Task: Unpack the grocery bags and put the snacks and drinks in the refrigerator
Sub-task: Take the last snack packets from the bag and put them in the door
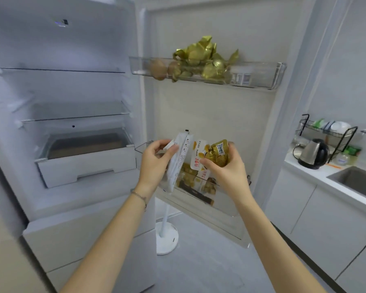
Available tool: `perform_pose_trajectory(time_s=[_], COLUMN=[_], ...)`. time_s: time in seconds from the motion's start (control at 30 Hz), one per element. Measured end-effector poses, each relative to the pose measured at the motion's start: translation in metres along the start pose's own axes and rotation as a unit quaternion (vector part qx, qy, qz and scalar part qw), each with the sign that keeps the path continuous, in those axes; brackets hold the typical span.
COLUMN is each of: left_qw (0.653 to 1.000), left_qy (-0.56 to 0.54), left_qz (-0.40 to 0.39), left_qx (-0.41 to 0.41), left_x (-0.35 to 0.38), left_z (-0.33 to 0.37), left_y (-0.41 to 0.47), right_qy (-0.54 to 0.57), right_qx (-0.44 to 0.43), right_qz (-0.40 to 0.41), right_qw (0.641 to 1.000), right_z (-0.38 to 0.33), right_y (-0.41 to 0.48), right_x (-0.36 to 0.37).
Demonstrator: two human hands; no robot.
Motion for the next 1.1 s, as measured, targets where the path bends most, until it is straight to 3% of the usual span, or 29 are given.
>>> perform_pose_trajectory(time_s=[0.23, 0.4, 0.53, 0.7, 0.87, 1.1], left_qw=[0.998, 0.988, 0.957, 0.884, 0.853, 0.833], left_qy=[0.014, 0.019, 0.078, 0.146, 0.167, 0.192], left_qz=[-0.035, -0.128, -0.255, -0.429, -0.479, -0.505], left_qx=[0.053, 0.082, 0.114, 0.113, 0.122, 0.118], left_x=[0.001, 0.016, 0.028, 0.044, 0.046, 0.043], left_z=[0.012, -0.001, -0.020, -0.053, -0.066, -0.075], left_y=[0.061, 0.100, 0.118, 0.127, 0.129, 0.136], right_qy=[-0.044, -0.090, -0.177, -0.286, -0.311, -0.310], right_qx=[0.015, 0.063, 0.113, 0.213, 0.274, 0.316], right_qz=[0.019, 0.047, 0.049, 0.008, -0.049, -0.062], right_qw=[0.999, 0.993, 0.976, 0.934, 0.909, 0.895], right_z=[0.009, 0.018, 0.025, 0.028, 0.030, 0.031], right_y=[0.035, 0.047, 0.044, 0.028, 0.023, 0.026], right_x=[0.005, 0.007, 0.007, 0.010, 0.017, 0.021])
Point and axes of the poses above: each hand's wrist, its own y-axis towards the middle knuckle, its own x-axis out of the palm, z = x × y, the point moved 1 cm from there along y, towards the middle knuckle, and after that the axes turned 3 degrees about y, right-handed, at the moved point
